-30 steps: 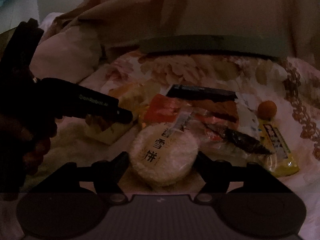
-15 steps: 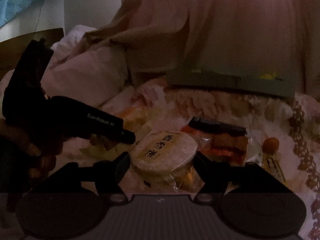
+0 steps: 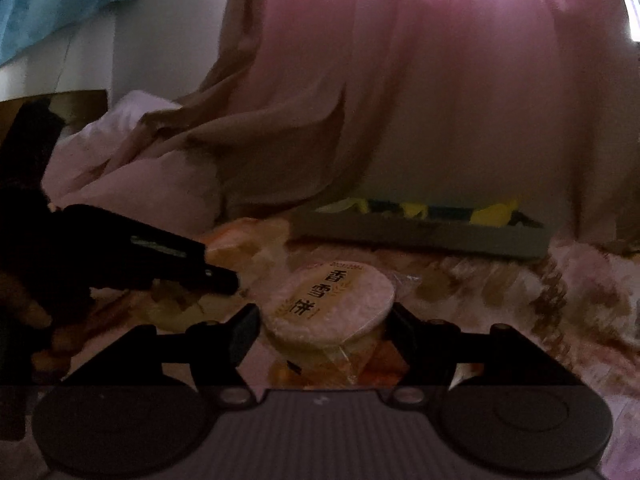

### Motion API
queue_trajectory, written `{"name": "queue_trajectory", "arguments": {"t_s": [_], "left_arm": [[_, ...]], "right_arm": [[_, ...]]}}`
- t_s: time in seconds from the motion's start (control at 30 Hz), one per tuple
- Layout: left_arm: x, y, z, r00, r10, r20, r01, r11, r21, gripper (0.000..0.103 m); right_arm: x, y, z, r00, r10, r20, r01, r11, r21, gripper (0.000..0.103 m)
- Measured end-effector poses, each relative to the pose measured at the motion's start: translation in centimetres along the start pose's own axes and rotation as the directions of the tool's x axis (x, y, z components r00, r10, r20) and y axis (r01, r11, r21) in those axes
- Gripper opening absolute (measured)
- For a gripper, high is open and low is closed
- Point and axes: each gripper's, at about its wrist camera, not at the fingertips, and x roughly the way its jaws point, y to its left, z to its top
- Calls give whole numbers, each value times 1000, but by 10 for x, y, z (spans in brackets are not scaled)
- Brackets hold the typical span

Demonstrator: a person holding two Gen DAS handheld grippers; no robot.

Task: Organize snacks
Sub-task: 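Carry the cake packet and rice cake into the grey tray with both grippers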

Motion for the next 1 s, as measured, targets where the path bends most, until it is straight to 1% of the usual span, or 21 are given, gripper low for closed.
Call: {"name": "queue_trajectory", "arguments": {"t_s": [0.13, 0.27, 0.4, 0.47, 0.6, 0.7, 0.77, 0.9, 1.0], "left_arm": [[26, -9, 29, 999, -3, 33, 2, 1000, 7, 51], [57, -17, 59, 997, -11, 70, 9, 1000, 18, 51], [96, -24, 88, 995, -17, 96, 15, 1000, 19, 51], [116, -26, 98, 995, -17, 96, 16, 1000, 19, 51], [154, -29, 116, 996, -26, 87, 26, 1000, 1, 51], [170, -34, 124, 995, -31, 94, 29, 999, 25, 51], [182, -39, 128, 997, -31, 73, 28, 999, 39, 51], [209, -43, 127, 1000, -10, 3, 10, 999, 34, 51], [223, -44, 125, 1000, 2, -17, -1, 1000, 17, 51]], "right_arm": [[22, -21, 21, 999, -36, 33, 36, 999, -14, 73], [57, -45, 43, 996, -56, 65, 56, 998, -13, 73], [97, -72, 66, 992, -72, 100, 70, 997, 20, 73], [118, -86, 75, 991, -79, 110, 75, 996, 44, 73], [156, -109, 82, 990, -104, 98, 97, 993, 73, 73], [180, -121, 80, 992, -111, 66, 105, 990, 89, 73], [193, -127, 77, 993, -113, 45, 108, 989, 103, 73], [208, -132, 71, 994, -112, 15, 110, 987, 118, 73], [212, -135, 67, 993, -114, -2, 114, 985, 127, 74]]}}
